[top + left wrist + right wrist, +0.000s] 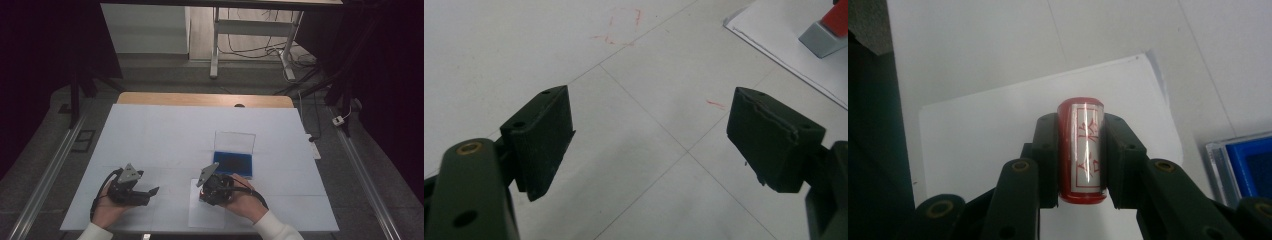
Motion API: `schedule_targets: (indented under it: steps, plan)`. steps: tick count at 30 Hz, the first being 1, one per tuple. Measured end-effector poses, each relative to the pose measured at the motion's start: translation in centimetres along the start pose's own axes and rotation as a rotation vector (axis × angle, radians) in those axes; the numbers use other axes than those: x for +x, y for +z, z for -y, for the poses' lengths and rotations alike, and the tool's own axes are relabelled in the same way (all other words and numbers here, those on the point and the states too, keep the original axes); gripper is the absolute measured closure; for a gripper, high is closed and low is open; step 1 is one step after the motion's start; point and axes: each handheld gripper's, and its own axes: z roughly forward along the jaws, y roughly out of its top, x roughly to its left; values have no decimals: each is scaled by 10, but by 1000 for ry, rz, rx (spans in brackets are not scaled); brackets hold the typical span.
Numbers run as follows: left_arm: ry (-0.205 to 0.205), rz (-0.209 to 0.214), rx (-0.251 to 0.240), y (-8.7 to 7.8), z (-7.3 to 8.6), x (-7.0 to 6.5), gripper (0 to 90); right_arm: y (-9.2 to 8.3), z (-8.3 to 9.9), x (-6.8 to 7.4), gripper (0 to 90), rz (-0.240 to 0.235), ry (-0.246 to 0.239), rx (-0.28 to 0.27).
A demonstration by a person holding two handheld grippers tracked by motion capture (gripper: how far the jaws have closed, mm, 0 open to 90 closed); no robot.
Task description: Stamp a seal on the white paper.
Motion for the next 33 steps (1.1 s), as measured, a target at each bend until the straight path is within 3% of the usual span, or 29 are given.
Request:
schedule_targets:
  steps: [11, 18, 33]
  plan:
    - [1, 2, -2, 0, 0, 1, 187, -2, 1, -2, 687, -15, -13, -22]
    - [5, 2, -1, 0, 0, 0, 187, -14, 0, -2, 688, -7, 13, -78]
    - [5, 0, 0, 1, 0, 0, 187, -36, 6, -10, 687, 22, 49, -142]
